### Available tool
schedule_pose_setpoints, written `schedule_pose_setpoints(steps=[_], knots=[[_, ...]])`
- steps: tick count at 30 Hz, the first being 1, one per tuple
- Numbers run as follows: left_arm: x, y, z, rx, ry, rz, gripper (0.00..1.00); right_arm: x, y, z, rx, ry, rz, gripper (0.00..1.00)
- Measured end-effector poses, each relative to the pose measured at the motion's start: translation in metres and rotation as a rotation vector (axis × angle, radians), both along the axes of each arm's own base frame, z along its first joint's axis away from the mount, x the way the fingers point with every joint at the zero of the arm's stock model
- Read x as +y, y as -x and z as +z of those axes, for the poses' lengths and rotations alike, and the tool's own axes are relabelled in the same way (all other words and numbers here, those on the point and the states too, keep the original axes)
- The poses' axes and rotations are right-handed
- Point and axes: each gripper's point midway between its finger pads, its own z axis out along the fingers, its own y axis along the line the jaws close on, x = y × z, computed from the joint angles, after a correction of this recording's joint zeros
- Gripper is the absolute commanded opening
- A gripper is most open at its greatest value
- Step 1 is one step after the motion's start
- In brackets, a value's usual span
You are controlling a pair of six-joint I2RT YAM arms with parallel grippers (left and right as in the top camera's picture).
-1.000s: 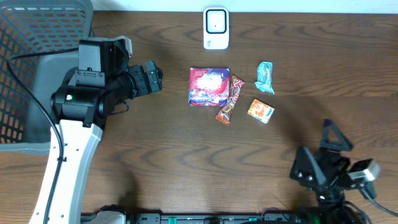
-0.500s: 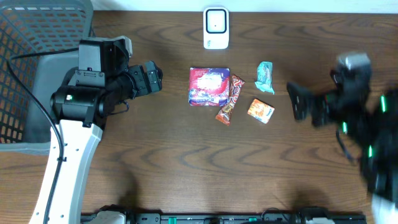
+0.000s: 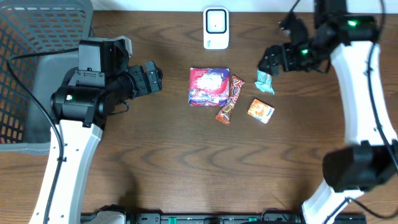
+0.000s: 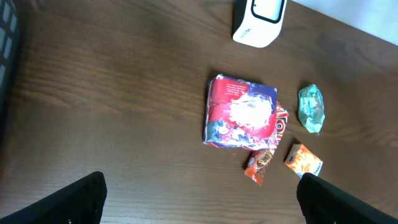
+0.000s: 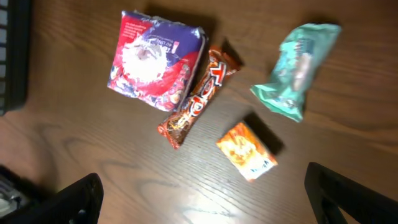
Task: Scan the item barcode
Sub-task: 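Move the right gripper forward and grasp the green wipes pack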
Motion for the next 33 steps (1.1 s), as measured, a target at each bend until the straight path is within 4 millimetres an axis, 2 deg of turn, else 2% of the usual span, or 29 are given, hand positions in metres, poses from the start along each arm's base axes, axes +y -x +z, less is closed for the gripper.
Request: schedule_pose_setpoints(steps=[2,6,8,9,14,19,26,33], knots=[[0.0,0.0,0.0,0.0,0.0,0.0,0.98,0.003,-0.005,-0.009,0.016,-0.009,0.005,0.99],[0.0,0.0,0.0,0.0,0.0,0.0,0.98,0.004,-0.01,-0.032,0.061,0.042,0.007,0.81],[0.0,0.0,0.0,0.0,0.0,0.0,0.98,0.0,-0.012,-0.051,0.097,0.129,-0.012,0.72],[0.0,0.0,0.0,0.0,0.0,0.0,0.98,-0.002,-0.013,-0.06,0.113,0.182,-0.024,0.7],[0.0,0.0,0.0,0.0,0.0,0.0,0.98,-0.006,-0.017,-0.102,0.155,0.448,-0.048,0.73],[0.0,0.0,0.0,0.0,0.0,0.0,0.98,-0.004,-0.024,-0.123,0.124,0.644,-0.064,0.75],[0.0,0.0,0.0,0.0,0.0,0.0,0.98,-0.012,-0.032,-0.145,0.105,0.814,-0.072,0.71],[0.0,0.0,0.0,0.0,0.0,0.0,0.98,-0.019,-0.035,-0.179,0.144,0.879,-0.075,0.73]])
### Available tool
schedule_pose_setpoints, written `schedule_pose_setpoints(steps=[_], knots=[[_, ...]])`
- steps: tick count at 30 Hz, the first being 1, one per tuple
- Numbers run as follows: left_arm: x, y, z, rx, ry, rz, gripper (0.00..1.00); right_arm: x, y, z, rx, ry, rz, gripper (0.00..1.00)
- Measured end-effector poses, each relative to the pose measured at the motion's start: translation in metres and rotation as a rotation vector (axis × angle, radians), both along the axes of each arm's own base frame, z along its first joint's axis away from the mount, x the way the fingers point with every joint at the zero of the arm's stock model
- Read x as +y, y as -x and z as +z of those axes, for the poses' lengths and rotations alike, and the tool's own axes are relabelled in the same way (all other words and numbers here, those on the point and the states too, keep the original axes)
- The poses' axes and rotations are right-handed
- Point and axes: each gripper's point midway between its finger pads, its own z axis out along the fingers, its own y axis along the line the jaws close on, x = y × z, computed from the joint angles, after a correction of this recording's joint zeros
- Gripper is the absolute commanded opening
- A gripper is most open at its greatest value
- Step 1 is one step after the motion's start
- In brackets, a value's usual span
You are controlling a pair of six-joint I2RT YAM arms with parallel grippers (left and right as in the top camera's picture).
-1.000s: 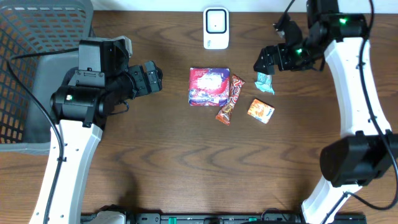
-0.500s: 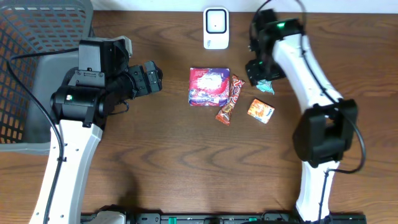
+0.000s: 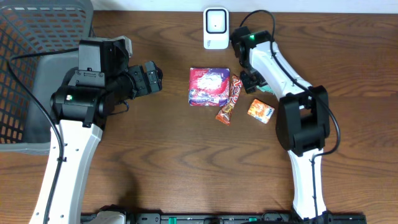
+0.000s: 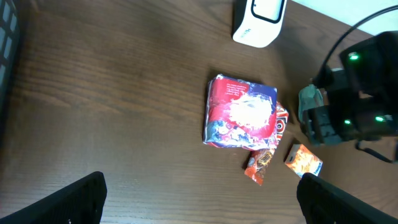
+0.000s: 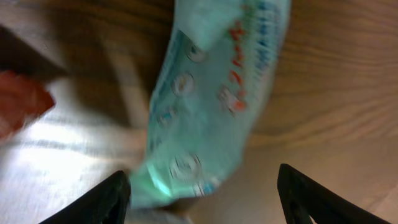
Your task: Scan the item barcode
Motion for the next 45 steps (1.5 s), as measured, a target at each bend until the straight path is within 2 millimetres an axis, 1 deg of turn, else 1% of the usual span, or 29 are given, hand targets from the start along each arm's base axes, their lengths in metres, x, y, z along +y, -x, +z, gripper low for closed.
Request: schedule_pose_setpoints(steps=[2,6,9,10,13,17,20,24,26,29,30,31,33,34,38,41,43,45], knots=[[0.0,0.0,0.0,0.0,0.0,0.0,0.98,0.0,-0.003,-0.007,-0.003,0.004,0.0,0.73],[0.0,0.0,0.0,0.0,0.0,0.0,0.98,0.002,-0.011,-0.01,-0.034,-0.003,-0.001,0.64],[0.0,0.0,0.0,0.0,0.0,0.0,0.98,0.004,-0.017,-0.01,-0.061,-0.012,-0.003,0.5],[0.0,0.0,0.0,0.0,0.0,0.0,0.98,0.005,-0.019,-0.01,-0.073,-0.015,-0.006,0.48],[0.0,0.0,0.0,0.0,0.0,0.0,0.98,0.006,-0.024,-0.01,-0.095,-0.021,-0.01,0.47],[0.0,0.0,0.0,0.0,0.0,0.0,0.98,0.007,-0.027,-0.01,-0.11,-0.027,-0.015,0.49],[0.0,0.0,0.0,0.0,0.0,0.0,0.98,0.005,-0.027,-0.01,-0.115,-0.029,-0.029,0.5],[0.0,0.0,0.0,0.0,0.0,0.0,0.98,-0.004,-0.029,-0.01,-0.122,-0.034,-0.07,0.5],[0.0,0.0,0.0,0.0,0.0,0.0,0.98,-0.008,-0.029,-0.011,-0.121,-0.045,-0.088,0.48],[0.0,0.0,0.0,0.0,0.0,0.0,0.98,-0.012,-0.029,-0.014,-0.115,-0.077,-0.119,0.41],[0.0,0.0,0.0,0.0,0.0,0.0,0.98,-0.014,-0.029,-0.014,-0.112,-0.088,-0.129,0.38],[0.0,0.0,0.0,0.0,0.0,0.0,0.98,-0.014,-0.029,-0.015,-0.109,-0.099,-0.135,0.32],[0.0,0.0,0.0,0.0,0.0,0.0,0.98,-0.014,-0.028,-0.017,-0.101,-0.125,-0.146,0.06],[0.0,0.0,0.0,0.0,0.0,0.0,0.98,-0.014,-0.028,-0.018,-0.096,-0.139,-0.151,0.01],[0.0,0.0,0.0,0.0,0.0,0.0,0.98,-0.014,-0.025,-0.018,-0.076,-0.174,-0.169,0.01],[0.0,0.0,0.0,0.0,0.0,0.0,0.98,-0.014,-0.016,-0.015,-0.023,-0.219,-0.19,0.01],[0.0,0.0,0.0,0.0,0.0,0.0,0.98,-0.012,-0.012,-0.011,0.01,-0.277,-0.208,0.01],[0.0,0.0,0.0,0.0,0.0,0.0,0.98,-0.009,-0.014,-0.002,0.031,-0.379,-0.23,0.01]])
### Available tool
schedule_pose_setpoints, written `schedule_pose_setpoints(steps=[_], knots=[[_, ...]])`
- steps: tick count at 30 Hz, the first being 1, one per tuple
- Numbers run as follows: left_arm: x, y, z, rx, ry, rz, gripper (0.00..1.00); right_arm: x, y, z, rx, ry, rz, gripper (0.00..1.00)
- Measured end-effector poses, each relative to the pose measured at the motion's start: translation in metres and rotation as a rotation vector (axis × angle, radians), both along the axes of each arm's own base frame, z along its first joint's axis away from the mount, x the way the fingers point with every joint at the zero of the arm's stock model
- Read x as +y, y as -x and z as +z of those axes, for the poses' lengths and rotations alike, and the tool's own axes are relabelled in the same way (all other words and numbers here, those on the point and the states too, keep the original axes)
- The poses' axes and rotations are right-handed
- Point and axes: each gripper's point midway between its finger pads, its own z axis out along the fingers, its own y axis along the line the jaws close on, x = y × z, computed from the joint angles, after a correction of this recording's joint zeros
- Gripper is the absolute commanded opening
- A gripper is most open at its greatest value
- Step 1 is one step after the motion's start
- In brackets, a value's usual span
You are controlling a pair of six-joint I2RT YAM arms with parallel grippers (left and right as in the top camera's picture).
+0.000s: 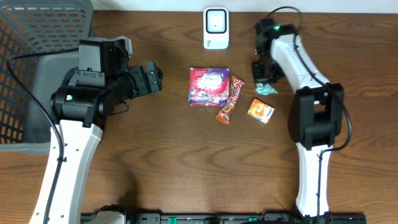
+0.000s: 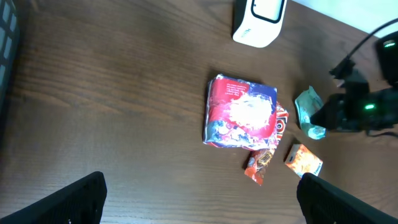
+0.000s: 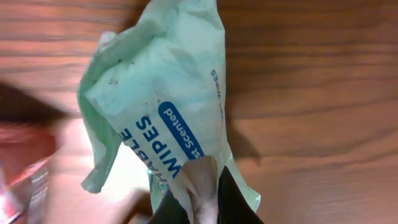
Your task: Scan the item barcode
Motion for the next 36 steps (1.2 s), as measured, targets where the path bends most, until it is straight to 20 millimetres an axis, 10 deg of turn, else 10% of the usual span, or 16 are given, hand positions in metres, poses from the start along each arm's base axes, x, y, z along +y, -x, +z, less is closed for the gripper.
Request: schedule_pose_setpoints(steps=[8,15,22,30,36], knots=[[0.0,0.0,0.0,0.0,0.0,0.0,0.98,-0.003,-0.022,0.046,-0.031,-0.585,-0.15,0.01],[0.0,0.0,0.0,0.0,-0.001,0.0,0.98,-0.048,0.001,0.02,0.055,-0.787,-0.344,0.01],[0.0,0.0,0.0,0.0,0.0,0.0,0.98,-0.105,0.038,-0.012,0.176,-0.617,-0.488,0.36],[0.0,0.0,0.0,0.0,0.0,0.0,0.98,-0.164,0.039,0.034,0.129,-0.398,-0.505,0.58],[0.0,0.0,0.0,0.0,0.0,0.0,0.98,-0.158,0.024,0.066,0.062,-0.293,-0.394,0.6]])
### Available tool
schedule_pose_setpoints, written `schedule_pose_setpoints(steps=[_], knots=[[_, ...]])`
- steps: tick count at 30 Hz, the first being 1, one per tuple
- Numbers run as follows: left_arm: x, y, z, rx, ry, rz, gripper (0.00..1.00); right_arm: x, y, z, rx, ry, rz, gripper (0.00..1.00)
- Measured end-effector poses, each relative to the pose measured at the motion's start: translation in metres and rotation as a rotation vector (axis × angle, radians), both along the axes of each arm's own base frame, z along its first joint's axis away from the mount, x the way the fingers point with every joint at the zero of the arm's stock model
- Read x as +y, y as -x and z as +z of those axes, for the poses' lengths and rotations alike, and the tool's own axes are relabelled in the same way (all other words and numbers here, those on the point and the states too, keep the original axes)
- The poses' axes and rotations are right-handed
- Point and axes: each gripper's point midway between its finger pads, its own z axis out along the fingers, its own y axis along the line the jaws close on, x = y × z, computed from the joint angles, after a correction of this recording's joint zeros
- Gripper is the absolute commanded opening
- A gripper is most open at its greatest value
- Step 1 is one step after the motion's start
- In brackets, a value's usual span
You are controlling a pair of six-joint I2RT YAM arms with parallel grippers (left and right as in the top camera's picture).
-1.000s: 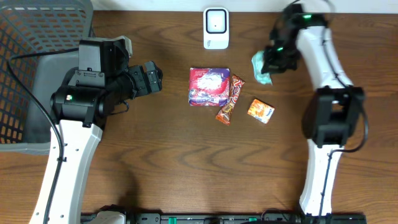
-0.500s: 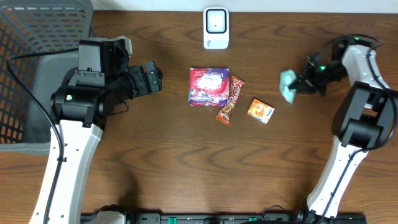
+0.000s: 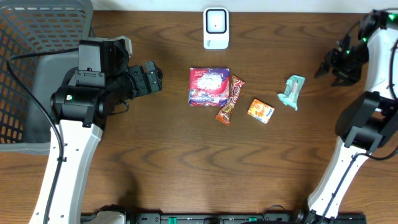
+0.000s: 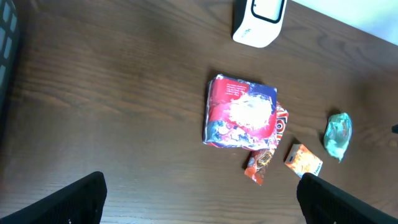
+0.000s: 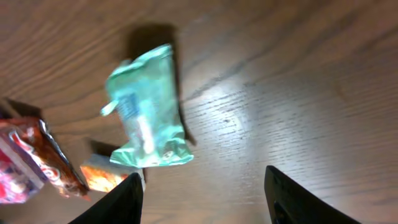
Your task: Scan the item barcode
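The white barcode scanner stands at the table's back edge. Below it lie a red-and-purple packet, an orange-brown candy bar, a small orange packet and a green wipes packet. My right gripper hovers open to the right of the wipes packet, with nothing between its fingers. My left gripper is open to the left of the items, well above the table. The left wrist view shows the scanner and the red packet.
A grey mesh basket fills the far left of the table. Bare wood runs along the front half of the table. The right arm reaches in from the right edge.
My right gripper was shut on the green wipes packet beside the candy bar. Now it is open and farther right, and the packet lies on the table farther to the right. The left arm has not moved.
My right gripper first hung open up and to the right of the items, with the wipes packet beside the candy bar. It then stood low over that packet, then pinched it. The packet now lies released to the right of the group.
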Motion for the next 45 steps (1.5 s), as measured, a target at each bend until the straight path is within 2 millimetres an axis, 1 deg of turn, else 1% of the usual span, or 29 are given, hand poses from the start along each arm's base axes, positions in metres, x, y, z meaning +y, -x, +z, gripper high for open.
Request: schedule_pose_setpoints(steps=[3,7,10,11,14,17,19,21,26,33,34,36,39,41,43,45], knots=[[0.0,0.0,0.0,0.0,0.0,0.0,0.98,0.023,0.0,0.0,0.012,0.022,0.097,0.61],[0.0,0.0,0.0,0.0,0.0,0.0,0.98,0.059,-0.005,-0.002,0.018,0.096,0.238,0.61],[0.0,0.0,0.0,0.0,0.0,0.0,0.98,0.083,-0.008,-0.003,0.018,0.17,0.317,0.61],[0.0,0.0,0.0,0.0,0.0,0.0,0.98,0.09,-0.009,-0.004,0.02,0.206,0.336,0.6],[0.0,0.0,0.0,0.0,0.0,0.0,0.98,0.104,-0.008,-0.004,0.037,0.329,0.372,0.61],[0.0,0.0,0.0,0.0,0.0,0.0,0.98,0.107,-0.006,-0.006,0.055,0.5,0.375,0.66],[0.0,0.0,0.0,0.0,0.0,0.0,0.98,0.109,-0.005,-0.011,0.063,0.614,0.38,0.67],[0.0,0.0,0.0,0.0,0.0,0.0,0.98,0.111,-0.004,-0.018,0.065,0.684,0.382,0.67],[0.0,0.0,0.0,0.0,0.0,0.0,0.98,0.108,0.005,-0.044,0.098,0.813,0.391,0.68],[0.0,0.0,0.0,0.0,0.0,0.0,0.98,0.087,0.017,-0.073,0.135,0.924,0.396,0.68],[0.0,0.0,0.0,0.0,0.0,0.0,0.98,0.084,0.019,-0.076,0.14,0.937,0.399,0.66],[0.0,0.0,0.0,0.0,0.0,0.0,0.98,0.078,0.021,-0.081,0.146,0.96,0.4,0.57],[0.0,0.0,0.0,0.0,0.0,0.0,0.98,0.07,0.023,-0.086,0.152,0.97,0.394,0.3],[0.0,0.0,0.0,0.0,0.0,0.0,0.98,0.067,0.023,-0.089,0.158,0.96,0.394,0.15],[0.0,0.0,0.0,0.0,0.0,0.0,0.98,0.065,0.022,-0.088,0.154,0.942,0.39,0.06],[0.0,0.0,0.0,0.0,0.0,0.0,0.98,0.066,0.022,-0.086,0.154,0.912,0.383,0.03]])
